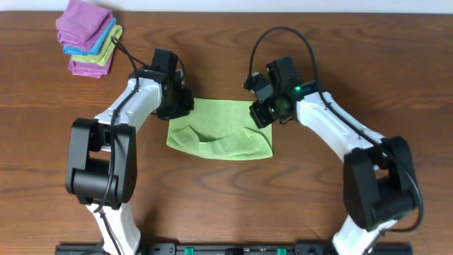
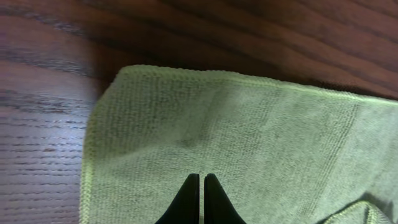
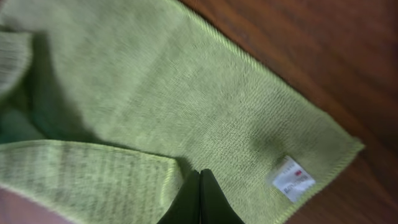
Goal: Fold the cloth
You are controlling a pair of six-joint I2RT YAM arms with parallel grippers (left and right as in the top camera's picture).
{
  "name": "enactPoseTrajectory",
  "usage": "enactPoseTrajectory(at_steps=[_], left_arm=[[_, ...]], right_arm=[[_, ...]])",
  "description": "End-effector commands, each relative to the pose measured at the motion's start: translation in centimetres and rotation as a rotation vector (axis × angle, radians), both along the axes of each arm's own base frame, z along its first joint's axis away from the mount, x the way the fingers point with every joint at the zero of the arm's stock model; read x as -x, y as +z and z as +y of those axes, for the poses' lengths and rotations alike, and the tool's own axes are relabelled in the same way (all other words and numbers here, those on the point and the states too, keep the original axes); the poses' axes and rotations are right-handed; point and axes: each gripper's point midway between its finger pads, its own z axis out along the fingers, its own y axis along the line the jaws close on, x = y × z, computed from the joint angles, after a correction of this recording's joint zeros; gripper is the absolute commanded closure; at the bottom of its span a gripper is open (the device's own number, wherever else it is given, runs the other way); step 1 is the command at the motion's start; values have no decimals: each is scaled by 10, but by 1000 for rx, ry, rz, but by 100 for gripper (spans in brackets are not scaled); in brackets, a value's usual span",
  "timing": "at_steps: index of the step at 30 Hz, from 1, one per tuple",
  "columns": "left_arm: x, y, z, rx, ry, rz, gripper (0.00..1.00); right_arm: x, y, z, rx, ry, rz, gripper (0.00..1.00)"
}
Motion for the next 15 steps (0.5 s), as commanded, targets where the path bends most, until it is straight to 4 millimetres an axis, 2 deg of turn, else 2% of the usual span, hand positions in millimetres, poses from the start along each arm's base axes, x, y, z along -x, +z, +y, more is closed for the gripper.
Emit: enactPoseTrajectory(at_steps=[1, 6, 15], left_arm=[[-5, -1, 7, -46, 18, -15, 94], [-8, -6, 11, -70, 24, -20, 94], [-12, -21, 10, -70, 31, -12, 94]], right_arm=[[5, -20, -2, 19, -21, 55, 99], [9, -44, -5, 42, -27, 106, 99], [2, -56, -9, 75, -39, 89, 98]])
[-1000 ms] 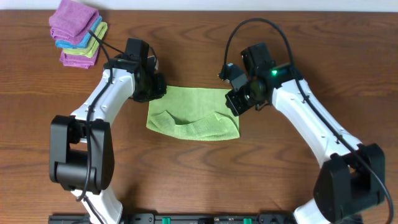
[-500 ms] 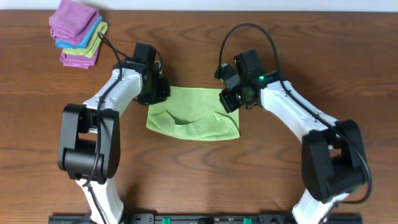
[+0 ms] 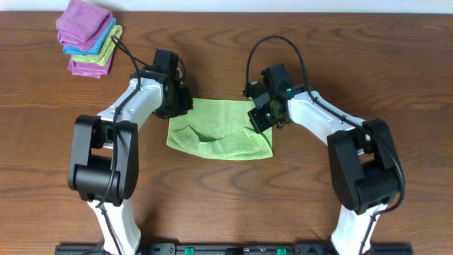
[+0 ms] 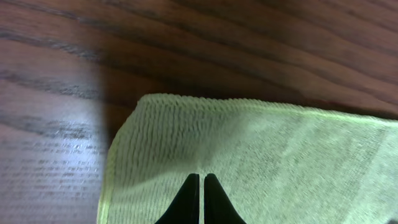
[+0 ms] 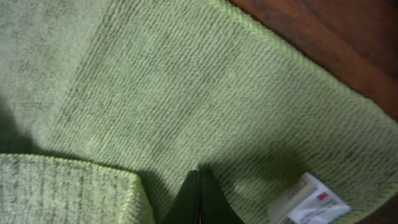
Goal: Fold the cloth
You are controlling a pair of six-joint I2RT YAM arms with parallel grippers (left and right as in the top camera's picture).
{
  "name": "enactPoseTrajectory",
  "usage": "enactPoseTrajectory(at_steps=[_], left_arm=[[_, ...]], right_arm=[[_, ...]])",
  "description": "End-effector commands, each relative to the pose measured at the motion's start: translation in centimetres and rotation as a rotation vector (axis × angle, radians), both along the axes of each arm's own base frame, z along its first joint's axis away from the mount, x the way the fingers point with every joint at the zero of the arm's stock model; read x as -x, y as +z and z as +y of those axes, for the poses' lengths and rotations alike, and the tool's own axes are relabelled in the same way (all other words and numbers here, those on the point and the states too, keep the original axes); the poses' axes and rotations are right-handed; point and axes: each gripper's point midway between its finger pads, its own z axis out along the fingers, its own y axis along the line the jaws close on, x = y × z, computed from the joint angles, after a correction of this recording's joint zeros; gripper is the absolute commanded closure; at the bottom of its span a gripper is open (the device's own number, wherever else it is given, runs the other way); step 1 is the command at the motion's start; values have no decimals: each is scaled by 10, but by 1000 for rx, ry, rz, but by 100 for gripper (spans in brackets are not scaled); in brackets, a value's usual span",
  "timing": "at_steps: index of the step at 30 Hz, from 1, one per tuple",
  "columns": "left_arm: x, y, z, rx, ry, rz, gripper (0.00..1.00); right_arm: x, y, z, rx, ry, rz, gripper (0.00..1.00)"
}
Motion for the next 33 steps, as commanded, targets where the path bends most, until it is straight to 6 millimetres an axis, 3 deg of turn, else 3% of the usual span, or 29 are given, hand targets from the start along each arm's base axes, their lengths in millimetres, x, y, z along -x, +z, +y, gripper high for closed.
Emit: enactPoseTrajectory(at_steps=[1, 9, 16, 24, 29, 33], left_arm=[[-2, -11, 3, -20, 23, 16, 94], [-6, -38, 2, -21, 41, 37, 94], [-42, -33, -3, 13, 52, -106, 95], [-71, -23, 1, -4, 111, -225, 94], [-75, -21, 1, 1, 111, -243, 94], [-79, -16, 0, 4, 111, -255, 94]], right_arm=[[1, -14, -3, 22, -14, 20, 98], [-4, -29, -6, 46, -22, 14, 99], [-33, -41, -14, 57, -80, -71, 98], [-87, -26, -36, 20, -237, -230, 99], [-96, -19, -42, 2, -266, -243, 99], [-101, -10, -32, -36, -252, -247, 98]])
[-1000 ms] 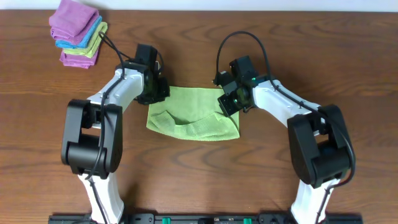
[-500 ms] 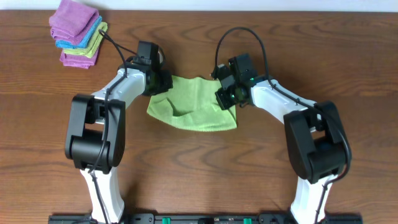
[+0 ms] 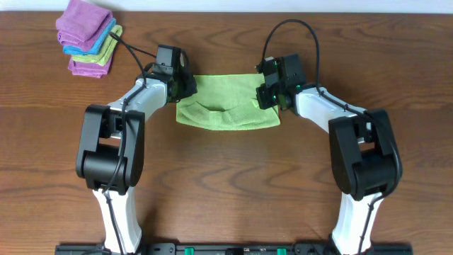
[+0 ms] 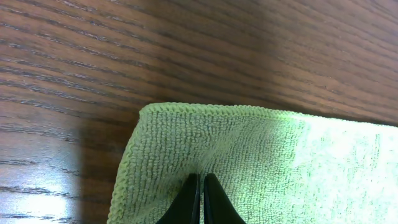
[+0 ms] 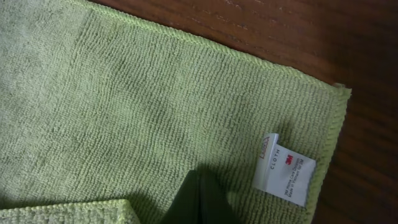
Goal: Fold the cloth
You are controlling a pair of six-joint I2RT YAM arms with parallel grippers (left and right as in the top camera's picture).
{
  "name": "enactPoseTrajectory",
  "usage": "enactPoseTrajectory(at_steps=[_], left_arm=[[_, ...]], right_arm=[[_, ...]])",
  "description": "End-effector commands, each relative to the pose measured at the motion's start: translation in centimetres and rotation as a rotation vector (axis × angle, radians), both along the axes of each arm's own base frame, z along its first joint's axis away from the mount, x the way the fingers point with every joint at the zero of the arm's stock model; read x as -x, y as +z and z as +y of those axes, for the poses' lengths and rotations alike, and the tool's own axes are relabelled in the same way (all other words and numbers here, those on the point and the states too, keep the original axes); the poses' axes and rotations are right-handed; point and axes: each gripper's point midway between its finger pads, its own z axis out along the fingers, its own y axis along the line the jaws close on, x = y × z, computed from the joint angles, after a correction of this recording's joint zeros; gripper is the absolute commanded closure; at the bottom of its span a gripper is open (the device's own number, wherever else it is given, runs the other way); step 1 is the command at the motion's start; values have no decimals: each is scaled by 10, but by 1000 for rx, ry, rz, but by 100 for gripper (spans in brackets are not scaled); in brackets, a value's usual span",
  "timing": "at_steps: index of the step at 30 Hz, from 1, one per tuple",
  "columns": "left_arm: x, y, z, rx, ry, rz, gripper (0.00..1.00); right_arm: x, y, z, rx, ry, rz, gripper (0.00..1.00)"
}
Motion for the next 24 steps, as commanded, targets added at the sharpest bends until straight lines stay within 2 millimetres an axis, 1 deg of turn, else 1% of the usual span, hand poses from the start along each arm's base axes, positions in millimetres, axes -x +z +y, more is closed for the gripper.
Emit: enactPoseTrajectory(at_steps=[1, 3, 4, 5, 7, 9, 10, 12, 13, 14, 15, 17, 19, 20, 21, 24], left_arm=[[-4, -8, 7, -29, 26, 11, 94], [-8, 1, 5, -26, 24, 6, 95], [-12, 8, 5, -30, 17, 2, 95], [-14, 15, 4, -35, 7, -2, 94], [-19, 31, 3, -45, -11, -12, 94], [-25, 54, 3, -50, -14, -17, 95], [-27, 62, 2, -51, -19, -19, 95], [-29, 80, 2, -51, -19, -23, 94], [-30, 85, 2, -51, -19, -23, 94], [-31, 89, 2, -51, -19, -23, 94], [-30, 89, 2, -51, -19, -20, 95], [-26, 83, 2, -51, -21, 2, 94], [-21, 78, -1, -37, -31, 27, 94], [-18, 74, -2, -30, -37, 39, 94], [-15, 70, -4, -20, -43, 52, 94], [-4, 57, -7, -3, -56, 89, 94]], right_arm=[[-7, -5, -3, -6, -41, 21, 99], [-14, 8, 1, -35, -52, 14, 99], [-19, 17, 2, -42, -54, 6, 99], [-22, 26, 3, -45, -54, -5, 95], [-28, 46, 5, -50, -53, -25, 66], [-33, 71, 5, -53, -50, -46, 53], [-33, 80, 5, -49, -42, -53, 51], [-30, 100, 4, -36, -21, -63, 51], [-26, 107, 3, -28, -10, -62, 53], [-19, 114, 1, -8, 17, -56, 59], [-11, 116, -1, 9, 37, -39, 61], [7, 112, -4, 43, 81, 15, 60], [31, 103, -4, 62, 171, 94, 61], [42, 98, -5, 73, 204, 131, 66], [51, 93, -8, 87, 224, 161, 67], [65, 81, -11, 102, 241, 213, 66]])
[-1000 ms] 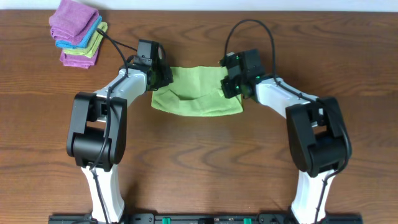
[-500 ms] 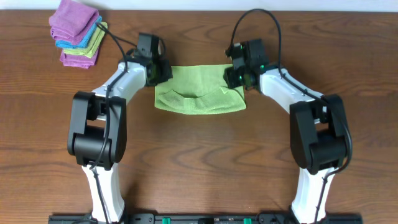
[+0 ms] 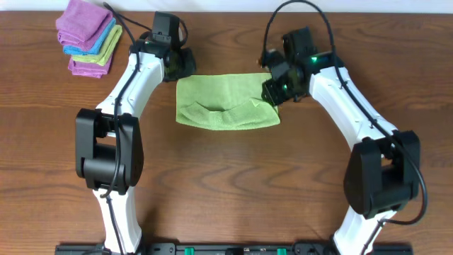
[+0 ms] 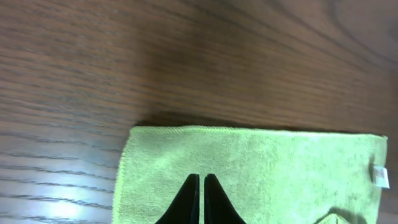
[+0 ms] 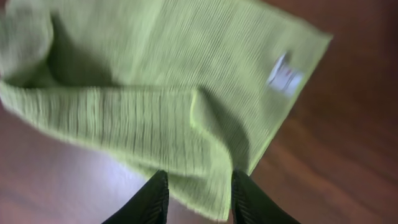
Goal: Fold the cloth
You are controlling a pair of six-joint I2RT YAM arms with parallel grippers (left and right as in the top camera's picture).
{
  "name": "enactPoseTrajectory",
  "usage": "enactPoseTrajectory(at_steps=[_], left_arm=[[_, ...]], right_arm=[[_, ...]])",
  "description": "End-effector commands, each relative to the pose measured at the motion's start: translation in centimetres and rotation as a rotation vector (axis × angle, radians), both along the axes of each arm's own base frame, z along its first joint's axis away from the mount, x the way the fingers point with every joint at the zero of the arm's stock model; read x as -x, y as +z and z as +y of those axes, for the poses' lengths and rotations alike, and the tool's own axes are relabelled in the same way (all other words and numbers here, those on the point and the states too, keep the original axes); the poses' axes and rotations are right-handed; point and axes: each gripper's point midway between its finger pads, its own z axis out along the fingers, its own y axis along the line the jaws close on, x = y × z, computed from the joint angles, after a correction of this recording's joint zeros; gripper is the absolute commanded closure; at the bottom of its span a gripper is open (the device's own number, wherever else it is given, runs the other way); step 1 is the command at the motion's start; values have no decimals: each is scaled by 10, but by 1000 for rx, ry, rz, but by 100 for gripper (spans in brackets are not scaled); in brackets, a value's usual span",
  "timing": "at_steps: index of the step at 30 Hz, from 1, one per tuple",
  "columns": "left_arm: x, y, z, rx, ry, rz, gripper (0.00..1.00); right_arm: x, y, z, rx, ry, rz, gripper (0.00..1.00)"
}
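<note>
The green cloth [image 3: 226,103] lies flat on the wooden table [image 3: 226,184], its near part doubled over in a rumpled band [image 5: 124,118]. A white tag [image 5: 284,76] shows at its far right corner. My left gripper [image 3: 178,69] hovers shut above the far left corner; in the left wrist view its closed tips [image 4: 201,180] hold nothing over the cloth [image 4: 249,168]. My right gripper [image 3: 276,94] stands open over the near right corner [image 5: 199,177], fingers either side of the doubled edge.
A stack of folded purple, blue and green cloths [image 3: 88,35] sits at the far left corner of the table. Cables run from both arms above the cloth. The table's back edge lies just beyond the grippers.
My left gripper has lifted and drawn back from the far left corner, still shut. My right gripper has opened and now sits over the near right corner. The cloth has not shifted.
Both grippers were shut and pressed on the cloth's far corners, the cloth lying nearer mid-table with its near part rumpled over. Then the cloth lay farther back with the grippers still on it. Now both are off it and the right is open.
</note>
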Motion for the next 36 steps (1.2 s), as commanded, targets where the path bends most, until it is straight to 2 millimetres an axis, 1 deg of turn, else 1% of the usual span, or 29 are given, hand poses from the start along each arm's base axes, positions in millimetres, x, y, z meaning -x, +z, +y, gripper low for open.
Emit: enactPoseTrajectory(at_steps=[1, 6, 8, 10, 15, 18, 21, 23, 26, 28, 32, 34, 36], left_arm=[[18, -21, -3, 13, -25, 62, 94], [33, -41, -8, 28, -36, 106, 94], [36, -46, -8, 27, -37, 111, 94], [35, -49, -8, 28, -38, 102, 94], [31, -51, -7, 24, -31, 78, 94], [27, -51, -5, 10, -23, 62, 94], [26, -51, -2, -2, -14, 58, 94], [26, -51, -3, -1, -14, 55, 94], [25, -54, -3, 1, -7, 58, 94], [26, -60, -3, 2, -7, 71, 94], [26, -65, -4, 10, -5, 78, 94], [24, -64, -4, 6, -2, 71, 94], [24, -69, -2, -4, 2, 77, 94]], right_arm=[[12, -11, -3, 7, 80, 21, 65], [23, -35, -6, 28, 96, 41, 62], [25, -43, -8, 30, 91, 38, 62], [24, -47, -7, 28, 91, 29, 62], [14, -51, -5, 18, 90, -27, 54], [6, -50, -7, 33, 83, -60, 49], [1, -49, -7, 36, 80, -85, 47], [-4, -48, -5, 31, 79, -105, 47], [-11, -52, -3, 26, 78, -122, 49], [-10, -57, -2, 23, 78, -111, 50], [-10, -57, 1, 21, 78, -113, 55], [-10, -57, 1, 21, 78, -112, 55], [-10, -57, 1, 20, 78, -115, 54]])
